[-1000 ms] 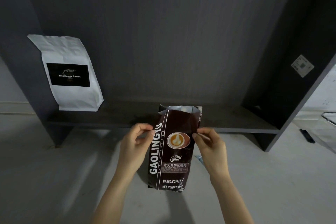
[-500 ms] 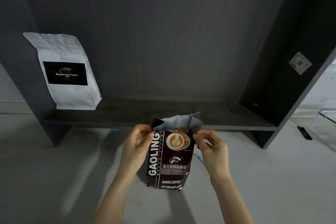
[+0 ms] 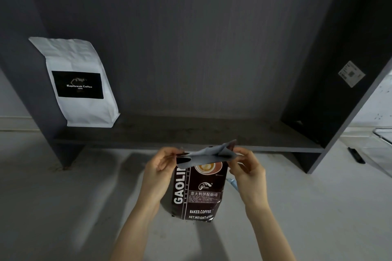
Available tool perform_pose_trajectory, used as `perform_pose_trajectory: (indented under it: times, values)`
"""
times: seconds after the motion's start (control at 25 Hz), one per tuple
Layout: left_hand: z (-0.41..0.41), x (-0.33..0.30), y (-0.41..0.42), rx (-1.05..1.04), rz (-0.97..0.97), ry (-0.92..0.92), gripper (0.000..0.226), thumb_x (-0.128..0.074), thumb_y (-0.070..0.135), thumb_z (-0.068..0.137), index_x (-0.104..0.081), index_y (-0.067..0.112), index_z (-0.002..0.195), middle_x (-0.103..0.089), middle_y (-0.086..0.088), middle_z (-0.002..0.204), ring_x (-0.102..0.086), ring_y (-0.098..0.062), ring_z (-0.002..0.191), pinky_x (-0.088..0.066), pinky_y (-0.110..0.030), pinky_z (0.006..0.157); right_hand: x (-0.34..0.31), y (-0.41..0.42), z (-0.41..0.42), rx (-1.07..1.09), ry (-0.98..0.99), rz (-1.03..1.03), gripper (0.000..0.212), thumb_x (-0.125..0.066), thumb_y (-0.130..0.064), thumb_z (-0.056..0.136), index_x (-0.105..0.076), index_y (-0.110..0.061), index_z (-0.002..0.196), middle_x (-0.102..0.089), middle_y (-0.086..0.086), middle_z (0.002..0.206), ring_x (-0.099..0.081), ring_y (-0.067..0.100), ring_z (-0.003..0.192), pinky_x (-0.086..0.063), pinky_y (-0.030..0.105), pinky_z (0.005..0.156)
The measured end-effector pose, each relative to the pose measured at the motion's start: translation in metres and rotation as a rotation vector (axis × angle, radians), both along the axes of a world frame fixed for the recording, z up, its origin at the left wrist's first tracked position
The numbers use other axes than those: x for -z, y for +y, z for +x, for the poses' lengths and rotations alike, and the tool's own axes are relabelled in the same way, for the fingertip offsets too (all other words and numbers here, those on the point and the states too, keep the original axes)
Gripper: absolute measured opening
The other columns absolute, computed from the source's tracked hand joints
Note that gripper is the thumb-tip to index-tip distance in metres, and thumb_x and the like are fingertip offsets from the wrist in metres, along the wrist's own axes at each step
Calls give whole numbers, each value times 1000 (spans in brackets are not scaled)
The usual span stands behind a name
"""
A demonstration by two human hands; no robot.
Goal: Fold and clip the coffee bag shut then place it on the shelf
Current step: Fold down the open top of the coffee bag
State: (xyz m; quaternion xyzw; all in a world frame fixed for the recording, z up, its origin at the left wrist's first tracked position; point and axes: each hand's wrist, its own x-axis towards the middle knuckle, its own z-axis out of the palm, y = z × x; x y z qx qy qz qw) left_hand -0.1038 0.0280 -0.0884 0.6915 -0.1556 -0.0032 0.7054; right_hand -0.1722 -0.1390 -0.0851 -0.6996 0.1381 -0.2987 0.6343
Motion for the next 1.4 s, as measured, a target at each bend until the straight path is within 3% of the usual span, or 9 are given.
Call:
perform_pose_trajectory:
  times: [0.12, 0.24, 0.44, 0.56, 0.72, 0.84, 0.96, 1.12, 1.4]
  values:
    - [1, -1, 3, 14, -18, 27, 42, -39, -9, 86, -62, 23, 70, -71, 24, 73, -63, 7, 77, -44, -1, 66, 0, -1, -1, -62, 7, 30, 32, -46, 0, 86, -64, -24, 75, -68, -15, 67, -61, -6, 64, -48, 8, 60]
    - [0, -2, 6, 32, -1, 28, 37, -40, 2, 89, -63, 25, 71, -70, 25, 70, -61, 10, 71, -42, -1, 62, -1, -2, -4, -133, 50, 66, 33, -38, -3, 91, -65, -19, 79, -68, -9, 81, -62, -5, 72, -49, 9, 63]
    - [1, -3, 7, 97, 21, 58, 25, -46, 12, 88, -62, 27, 75, -69, 15, 73, -60, 10, 72, -44, -4, 66, -6, -4, -8, -197, 86, 154, 31, -37, -30, 91, -64, -23, 79, -72, -17, 69, -62, -10, 74, -47, 5, 57]
    - [0, -2, 9, 163, 28, 25, 26, -48, -1, 86, -58, 22, 81, -64, 7, 85, -59, 11, 77, -42, -1, 70, -4, -4, -9, -251, 64, 117, 15, -49, -15, 88, -60, -22, 81, -65, -7, 78, -61, -3, 73, -46, 7, 60]
    - [-3, -1, 8, 183, -7, 14, 28, -47, -4, 86, -57, 22, 88, -65, 2, 93, -61, 9, 83, -42, -2, 73, 8, -5, -9, -282, 82, 115, 25, -54, -4, 84, -56, -21, 102, -63, 0, 84, -61, 9, 84, -48, 10, 67]
    - [-2, 2, 9, 199, -26, 29, 37, -48, -1, 87, -56, 31, 103, -67, 10, 97, -62, 9, 88, -43, -2, 71, 15, -8, -7, -256, 122, 98, 26, -58, -5, 82, -58, -13, 106, -67, 4, 94, -63, 10, 89, -51, 12, 73]
    - [-2, 9, 9, 253, 38, 52, 40, -50, 1, 86, -52, 33, 110, -60, 19, 103, -57, 18, 90, -41, 1, 71, 19, -8, -7, -206, 118, 50, 14, -60, -6, 81, -66, -16, 89, -70, -9, 80, -62, -4, 72, -47, 8, 63]
    - [-4, 14, 7, 236, 133, 54, 36, -56, 5, 83, -52, 39, 95, -58, 20, 101, -56, 19, 88, -41, 2, 71, 24, -5, -5, -76, 140, -70, 12, -61, -16, 81, -65, -25, 75, -68, -10, 69, -59, -2, 62, -44, 8, 58]
    - [-6, 20, 6, 85, 100, 64, 30, -62, 9, 79, -66, 38, 84, -70, 31, 76, -64, 8, 83, -44, -1, 66, 26, -5, -4, -24, 132, -140, 14, -62, -16, 80, -64, -29, 75, -70, -14, 71, -64, 1, 68, -48, 12, 61]
